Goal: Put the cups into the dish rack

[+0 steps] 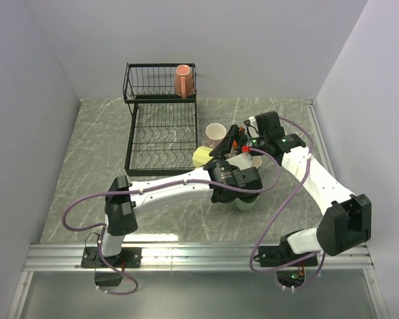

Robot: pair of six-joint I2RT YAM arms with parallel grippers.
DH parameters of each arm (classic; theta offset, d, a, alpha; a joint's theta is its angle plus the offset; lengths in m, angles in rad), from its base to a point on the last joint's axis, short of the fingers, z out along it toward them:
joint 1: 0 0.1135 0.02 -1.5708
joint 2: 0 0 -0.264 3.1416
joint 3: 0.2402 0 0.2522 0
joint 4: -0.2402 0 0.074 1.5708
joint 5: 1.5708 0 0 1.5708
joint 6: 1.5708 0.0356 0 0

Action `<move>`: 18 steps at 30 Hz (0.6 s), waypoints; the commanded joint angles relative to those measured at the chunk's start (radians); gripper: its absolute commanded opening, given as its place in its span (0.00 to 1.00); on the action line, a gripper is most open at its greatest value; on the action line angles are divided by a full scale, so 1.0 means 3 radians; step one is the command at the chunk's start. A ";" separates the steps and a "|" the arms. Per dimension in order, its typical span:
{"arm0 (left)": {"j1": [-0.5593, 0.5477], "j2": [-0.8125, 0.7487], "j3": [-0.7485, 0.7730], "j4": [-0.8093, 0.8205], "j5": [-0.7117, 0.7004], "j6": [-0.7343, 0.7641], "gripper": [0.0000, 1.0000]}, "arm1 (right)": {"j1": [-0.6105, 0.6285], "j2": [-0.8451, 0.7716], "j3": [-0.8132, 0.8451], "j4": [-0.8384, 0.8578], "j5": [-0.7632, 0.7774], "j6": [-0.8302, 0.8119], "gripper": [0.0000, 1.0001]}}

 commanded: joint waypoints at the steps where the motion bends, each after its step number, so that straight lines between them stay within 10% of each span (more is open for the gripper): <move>1: 0.0097 -0.0011 0.0075 -0.0010 -0.0304 -0.0159 0.47 | 0.0098 -0.0195 0.0122 -0.0130 -0.0645 0.0046 0.00; 7: 0.0097 -0.0037 -0.0089 -0.0107 -0.0340 -0.0277 0.40 | 0.0103 -0.0322 -0.0056 -0.0120 -0.0680 0.0056 0.00; 18: 0.0092 -0.0174 -0.0227 -0.0169 -0.0356 -0.0430 0.61 | 0.0098 -0.0461 -0.0211 -0.0145 -0.0696 0.0036 0.00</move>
